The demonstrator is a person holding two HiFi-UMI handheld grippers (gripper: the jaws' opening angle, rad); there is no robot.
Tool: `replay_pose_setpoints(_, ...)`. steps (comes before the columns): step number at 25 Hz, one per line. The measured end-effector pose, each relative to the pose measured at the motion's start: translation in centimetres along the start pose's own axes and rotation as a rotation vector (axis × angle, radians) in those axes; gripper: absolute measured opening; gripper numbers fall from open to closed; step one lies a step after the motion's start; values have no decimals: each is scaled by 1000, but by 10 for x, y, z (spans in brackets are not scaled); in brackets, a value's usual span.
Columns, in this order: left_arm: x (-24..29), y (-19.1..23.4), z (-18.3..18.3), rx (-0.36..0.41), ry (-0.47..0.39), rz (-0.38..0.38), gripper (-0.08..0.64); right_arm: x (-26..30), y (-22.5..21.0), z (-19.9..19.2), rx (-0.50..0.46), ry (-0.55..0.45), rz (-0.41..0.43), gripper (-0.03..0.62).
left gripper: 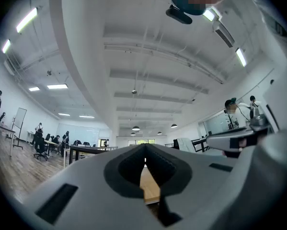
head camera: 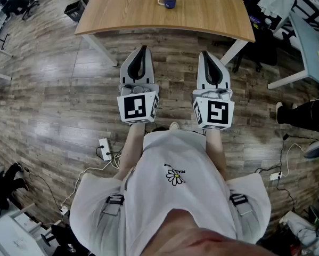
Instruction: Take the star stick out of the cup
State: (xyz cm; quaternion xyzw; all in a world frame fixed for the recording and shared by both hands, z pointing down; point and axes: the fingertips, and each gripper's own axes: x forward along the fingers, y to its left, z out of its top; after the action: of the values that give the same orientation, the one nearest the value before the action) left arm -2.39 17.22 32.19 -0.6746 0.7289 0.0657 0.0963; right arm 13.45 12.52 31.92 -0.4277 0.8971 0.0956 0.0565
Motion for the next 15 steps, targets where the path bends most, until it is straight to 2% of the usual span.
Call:
replay_pose_setpoints(11,15,12,-15,-3,19,31,17,17,-9,-17,18,14,19,6)
replay_pose_setpoints(15,23,15,-14,-18,15,52,16,23,-20,-19,93,9,34,6)
